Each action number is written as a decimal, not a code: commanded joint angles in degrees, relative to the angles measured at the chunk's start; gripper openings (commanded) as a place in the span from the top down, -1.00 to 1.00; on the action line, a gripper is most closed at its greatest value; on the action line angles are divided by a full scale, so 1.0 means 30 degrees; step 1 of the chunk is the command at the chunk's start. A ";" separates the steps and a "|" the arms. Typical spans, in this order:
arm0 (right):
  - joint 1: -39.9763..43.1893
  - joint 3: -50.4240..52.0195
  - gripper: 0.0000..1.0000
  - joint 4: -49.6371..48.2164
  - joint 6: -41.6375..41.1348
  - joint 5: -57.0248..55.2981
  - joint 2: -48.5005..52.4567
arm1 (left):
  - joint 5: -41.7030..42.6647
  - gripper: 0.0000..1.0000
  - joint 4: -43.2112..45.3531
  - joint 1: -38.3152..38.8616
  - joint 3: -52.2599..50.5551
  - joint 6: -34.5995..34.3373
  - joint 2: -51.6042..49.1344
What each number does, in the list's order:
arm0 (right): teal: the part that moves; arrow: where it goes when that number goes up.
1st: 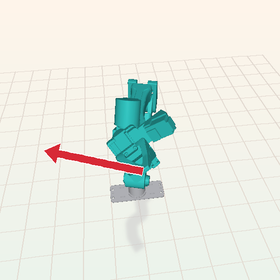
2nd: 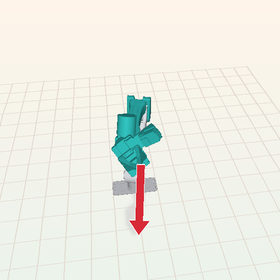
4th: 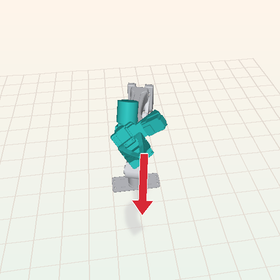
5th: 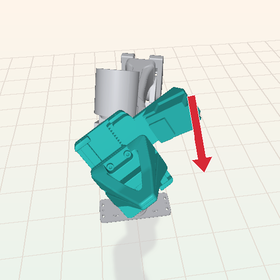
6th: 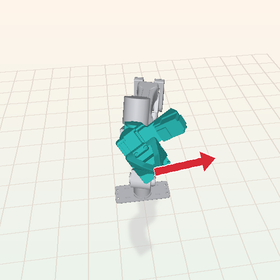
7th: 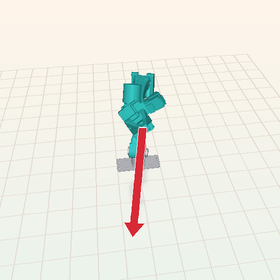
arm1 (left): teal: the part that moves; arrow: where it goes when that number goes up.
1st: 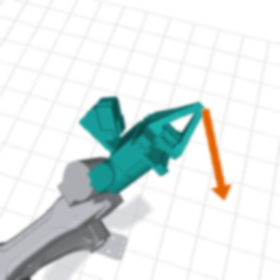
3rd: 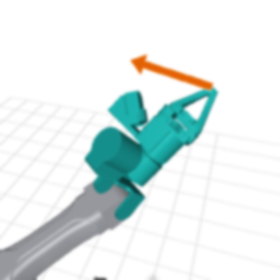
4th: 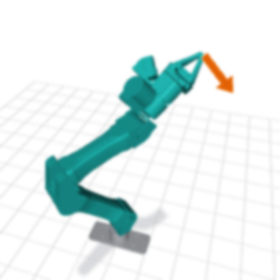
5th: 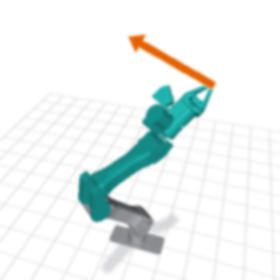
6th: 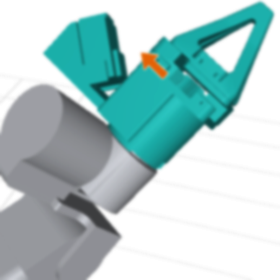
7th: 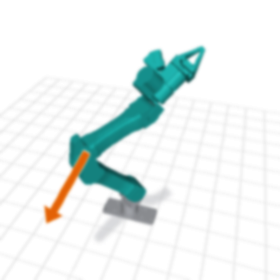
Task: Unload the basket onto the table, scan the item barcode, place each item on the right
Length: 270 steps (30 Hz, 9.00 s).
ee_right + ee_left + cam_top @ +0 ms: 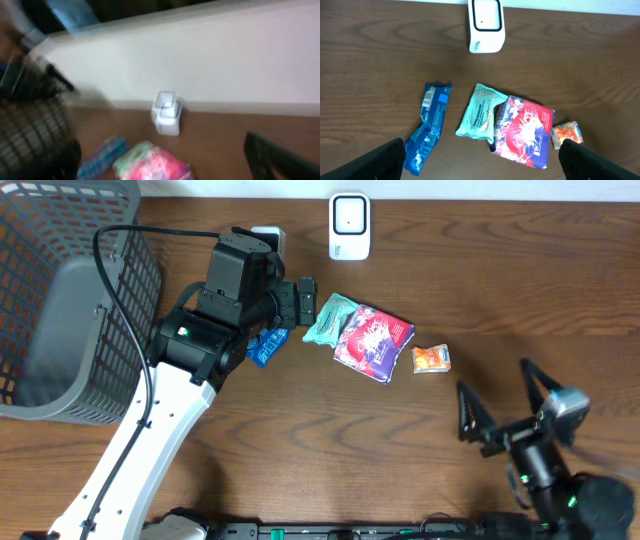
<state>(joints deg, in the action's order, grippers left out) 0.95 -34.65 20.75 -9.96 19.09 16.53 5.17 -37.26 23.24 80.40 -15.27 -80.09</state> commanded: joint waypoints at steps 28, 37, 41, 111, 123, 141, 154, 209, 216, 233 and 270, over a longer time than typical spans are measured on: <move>0.0029 -0.4962 -0.99 0.8910 -1.5132 -0.5370 1.6859 | -0.0240 -0.96 -0.0015 -0.0066 0.0364 -0.0087 -0.0058; 0.0029 -0.3534 -0.14 0.1953 -1.4535 -0.0743 2.1056 | -0.0248 -0.96 -0.0015 -0.0066 0.0364 -0.0087 -0.0058; 0.0029 -0.3534 -0.30 0.1158 -1.5504 -0.0852 2.1893 | -0.0240 -0.96 -0.0015 -0.0066 0.0364 -0.0087 -0.0058; -0.1319 -0.3912 0.98 -0.1909 0.3614 1.2087 1.8280 | -0.0248 -0.96 -0.0015 -0.0066 0.0364 -0.0087 -0.0058; -0.2528 -0.7045 0.98 -0.2761 -0.2448 -0.2368 1.8491 | -0.0248 -0.96 -0.0022 -0.0066 0.0364 -0.0087 -0.0058; -0.4940 -2.5048 0.98 0.5180 0.2790 -0.8131 3.1744 | -0.0248 -0.96 -0.0015 -0.0066 0.0364 -0.0087 -0.0058; -0.8051 -2.7620 0.98 -0.2754 1.8200 -1.4885 3.8891 | -0.0248 -0.95 -0.0015 -0.0066 0.0364 -0.0087 -0.0058; 1.3165 -2.3161 -0.55 0.2208 0.3264 -1.0943 3.5532 | -0.0248 -0.96 -0.0015 -0.0066 0.0364 -0.0087 -0.0058; 1.3551 -2.2549 -0.99 0.2754 0.3264 -0.6521 3.5532 | -0.0248 -0.96 -0.0015 -0.0066 0.0364 -0.0087 -0.0058; 0.7970 -2.2549 -0.78 0.8437 0.1931 0.0386 3.5532 | -0.0248 -0.96 -0.0022 -0.0066 0.0364 -0.0087 -0.0058; 1.3457 -2.2243 -0.32 0.3228 0.4306 -1.6560 3.6858 | -0.0248 -0.96 -0.0015 -0.0066 0.0364 -0.0087 -0.0058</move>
<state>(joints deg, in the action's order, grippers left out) 40.40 -101.93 31.42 -4.73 -30.11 124.18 5.17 -37.21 23.24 80.40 -15.25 -80.09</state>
